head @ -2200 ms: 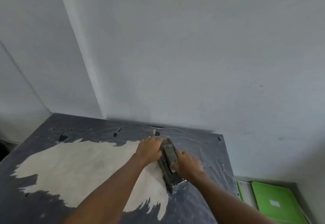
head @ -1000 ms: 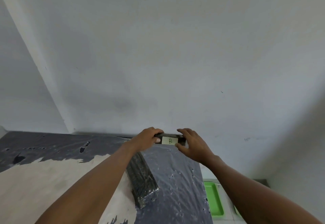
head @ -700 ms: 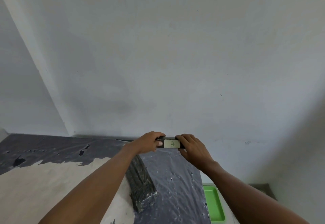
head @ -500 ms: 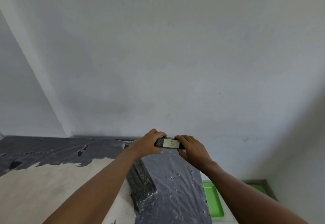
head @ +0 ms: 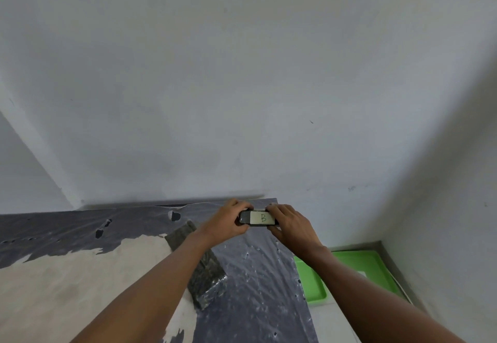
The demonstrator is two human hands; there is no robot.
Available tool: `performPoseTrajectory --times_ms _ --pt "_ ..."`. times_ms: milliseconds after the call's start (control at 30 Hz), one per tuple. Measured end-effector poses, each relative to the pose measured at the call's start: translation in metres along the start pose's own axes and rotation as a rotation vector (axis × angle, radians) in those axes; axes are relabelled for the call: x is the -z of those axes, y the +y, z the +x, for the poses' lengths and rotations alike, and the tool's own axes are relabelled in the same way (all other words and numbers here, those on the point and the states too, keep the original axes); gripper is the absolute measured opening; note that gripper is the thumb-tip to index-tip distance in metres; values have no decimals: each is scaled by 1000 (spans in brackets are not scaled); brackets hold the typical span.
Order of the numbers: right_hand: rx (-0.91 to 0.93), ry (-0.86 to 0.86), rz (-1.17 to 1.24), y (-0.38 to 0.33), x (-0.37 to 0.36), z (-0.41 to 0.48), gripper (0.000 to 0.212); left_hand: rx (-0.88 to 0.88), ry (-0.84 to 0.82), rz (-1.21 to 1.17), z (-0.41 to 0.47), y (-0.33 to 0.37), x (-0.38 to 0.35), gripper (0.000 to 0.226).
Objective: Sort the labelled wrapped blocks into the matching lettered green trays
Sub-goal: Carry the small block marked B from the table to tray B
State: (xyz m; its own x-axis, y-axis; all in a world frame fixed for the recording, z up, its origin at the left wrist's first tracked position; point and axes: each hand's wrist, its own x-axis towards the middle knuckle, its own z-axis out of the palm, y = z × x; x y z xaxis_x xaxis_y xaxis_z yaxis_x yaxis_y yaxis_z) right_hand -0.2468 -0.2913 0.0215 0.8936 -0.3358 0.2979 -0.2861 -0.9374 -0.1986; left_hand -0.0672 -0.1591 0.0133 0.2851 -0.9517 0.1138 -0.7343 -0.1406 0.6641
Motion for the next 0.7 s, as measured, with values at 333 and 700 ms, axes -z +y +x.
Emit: performPoseTrajectory --times_ms 333,700 --pt "-34 -13 -4 139 56 -98 41 99 -36 169 44 116 -119 72" --pt "-65 -78 -3 281 98 -207 43 50 -48 302 91 229 -259 70"
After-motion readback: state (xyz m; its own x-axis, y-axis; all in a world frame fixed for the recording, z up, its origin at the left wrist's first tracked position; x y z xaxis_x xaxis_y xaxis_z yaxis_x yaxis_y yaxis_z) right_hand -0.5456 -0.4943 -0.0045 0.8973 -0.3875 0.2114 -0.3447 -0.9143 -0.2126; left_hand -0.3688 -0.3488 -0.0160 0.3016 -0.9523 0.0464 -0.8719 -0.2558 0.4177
